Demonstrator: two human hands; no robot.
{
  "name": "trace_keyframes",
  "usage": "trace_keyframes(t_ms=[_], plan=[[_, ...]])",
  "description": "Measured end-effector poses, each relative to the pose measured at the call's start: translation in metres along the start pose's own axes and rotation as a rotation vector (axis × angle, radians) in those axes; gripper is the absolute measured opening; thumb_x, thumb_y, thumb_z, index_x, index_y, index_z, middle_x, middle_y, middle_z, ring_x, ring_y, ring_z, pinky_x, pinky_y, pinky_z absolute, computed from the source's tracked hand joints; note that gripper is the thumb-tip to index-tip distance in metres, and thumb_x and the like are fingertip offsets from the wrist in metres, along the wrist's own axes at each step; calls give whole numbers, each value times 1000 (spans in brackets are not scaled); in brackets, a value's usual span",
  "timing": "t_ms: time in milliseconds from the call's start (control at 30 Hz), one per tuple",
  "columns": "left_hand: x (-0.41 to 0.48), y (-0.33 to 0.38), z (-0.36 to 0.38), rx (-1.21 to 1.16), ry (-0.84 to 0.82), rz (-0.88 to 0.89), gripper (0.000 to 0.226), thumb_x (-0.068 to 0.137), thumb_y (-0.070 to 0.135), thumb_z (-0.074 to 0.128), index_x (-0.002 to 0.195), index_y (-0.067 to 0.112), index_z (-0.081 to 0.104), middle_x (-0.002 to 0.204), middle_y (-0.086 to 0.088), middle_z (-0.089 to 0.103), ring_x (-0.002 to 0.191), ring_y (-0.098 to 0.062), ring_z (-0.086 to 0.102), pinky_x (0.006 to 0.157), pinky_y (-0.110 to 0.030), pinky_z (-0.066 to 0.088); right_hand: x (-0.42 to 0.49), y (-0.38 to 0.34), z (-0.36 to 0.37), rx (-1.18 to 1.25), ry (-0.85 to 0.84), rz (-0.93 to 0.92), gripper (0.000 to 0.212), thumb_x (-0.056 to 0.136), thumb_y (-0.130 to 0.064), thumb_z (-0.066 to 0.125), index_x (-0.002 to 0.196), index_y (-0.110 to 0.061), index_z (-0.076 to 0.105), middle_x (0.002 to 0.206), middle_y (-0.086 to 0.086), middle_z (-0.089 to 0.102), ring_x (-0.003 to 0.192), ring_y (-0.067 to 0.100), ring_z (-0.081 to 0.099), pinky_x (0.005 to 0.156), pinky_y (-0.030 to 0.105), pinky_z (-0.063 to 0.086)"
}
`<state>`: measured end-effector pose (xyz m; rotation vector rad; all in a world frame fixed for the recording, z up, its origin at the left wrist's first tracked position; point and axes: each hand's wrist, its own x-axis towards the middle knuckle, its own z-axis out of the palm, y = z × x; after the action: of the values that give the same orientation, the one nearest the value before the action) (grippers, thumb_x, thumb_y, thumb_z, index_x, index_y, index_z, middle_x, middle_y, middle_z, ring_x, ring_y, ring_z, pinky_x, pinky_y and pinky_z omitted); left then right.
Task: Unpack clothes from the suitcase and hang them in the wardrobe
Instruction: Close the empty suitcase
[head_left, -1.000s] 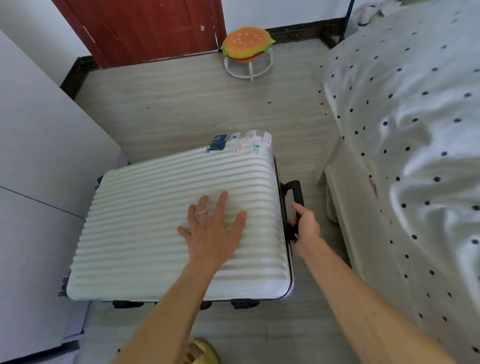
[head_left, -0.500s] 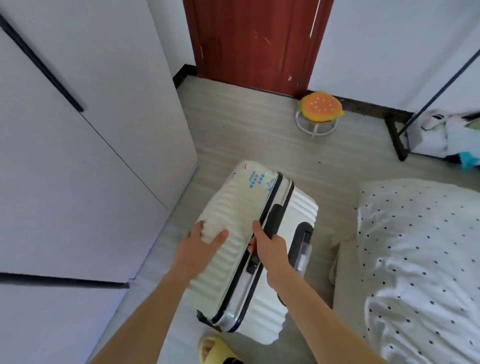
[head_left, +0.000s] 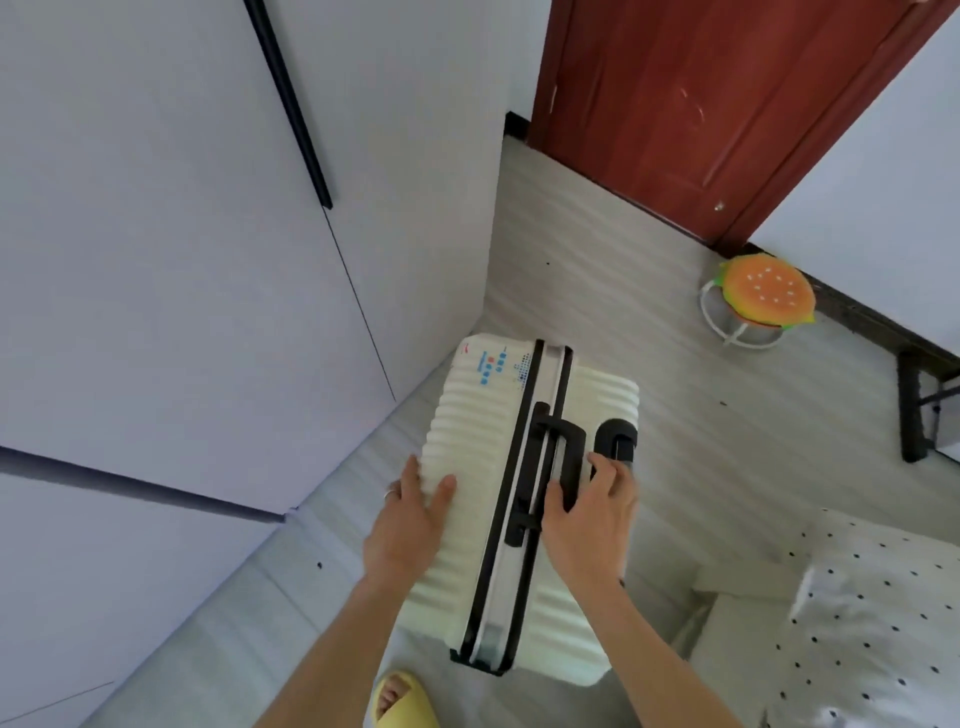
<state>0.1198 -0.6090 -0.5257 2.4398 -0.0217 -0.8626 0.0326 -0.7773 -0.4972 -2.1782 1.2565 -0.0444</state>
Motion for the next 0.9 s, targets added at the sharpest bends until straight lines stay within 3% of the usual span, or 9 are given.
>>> trace_keyframes(t_ms=[67, 133, 200, 267, 367, 467, 600, 900], plan=[[-6, 11, 7, 14, 157, 88, 58, 100, 57, 17, 155, 45, 4, 163, -1, 21, 140, -25, 38, 108, -49, 40, 5, 5, 4, -211, 20, -84, 66, 94, -56, 46, 150, -31, 23, 159, 3, 12, 141, 29, 22, 111, 48, 30], [-8, 17, 14, 117, 247, 174, 53, 100, 51, 8, 152, 53, -5, 167, 8, 1, 152, -19, 13, 120, -51, 23, 5, 6, 6, -200, -53, -56, 64, 95, -66, 27, 153, -43, 12, 163, -4, -3, 149, 27, 5, 117, 51, 19], [-6, 16, 19, 215, 258, 216, 55, 100, 56, 8, 150, 53, -13, 163, 14, -18, 152, -13, -12, 124, -48, 1, 4, 12, 12, -200, -78, -77, 63, 95, -67, 12, 154, -47, 4, 164, -7, -11, 150, 24, -6, 119, 52, 15], [-4, 14, 23, 309, 266, 269, 61, 99, 63, 12, 151, 49, -16, 160, 13, -30, 149, -11, -25, 121, -44, -12, 7, 16, 16, -251, -68, -140, 65, 94, -66, 7, 154, -45, -2, 164, -5, -17, 151, 24, -10, 119, 52, 15], [-7, 8, 29, 419, 277, 300, 62, 99, 63, 12, 151, 48, -20, 158, 12, -35, 146, -12, -31, 120, -43, -16, 15, 21, 20, -297, -128, -203, 68, 93, -68, 7, 155, -42, -5, 162, -3, -22, 150, 26, -14, 118, 52, 17], [-25, 1, 42, 405, 290, 196, 64, 98, 64, 8, 149, 45, -25, 157, 11, -38, 144, -11, -34, 120, -44, -16, 14, 29, 20, -369, -191, -325, 69, 92, -69, 4, 154, -41, -7, 162, -3, -25, 150, 26, -16, 118, 53, 18], [-51, -17, 47, 368, 324, 91, 64, 99, 62, 6, 151, 41, -25, 158, 11, -35, 142, -11, -38, 120, -42, -18, 8, 21, 23, -423, -288, -483, 67, 95, -65, 14, 155, -40, -5, 162, -2, -24, 150, 28, -16, 119, 54, 17], [-145, -100, 60, 49, 536, -310, 64, 94, 65, 3, 150, 47, -22, 158, 20, -32, 145, -6, -32, 121, -36, -14, -70, -12, 66, -551, -472, -995, 66, 97, -62, 15, 157, -37, 1, 164, 2, -18, 151, 29, -11, 118, 49, 21]])
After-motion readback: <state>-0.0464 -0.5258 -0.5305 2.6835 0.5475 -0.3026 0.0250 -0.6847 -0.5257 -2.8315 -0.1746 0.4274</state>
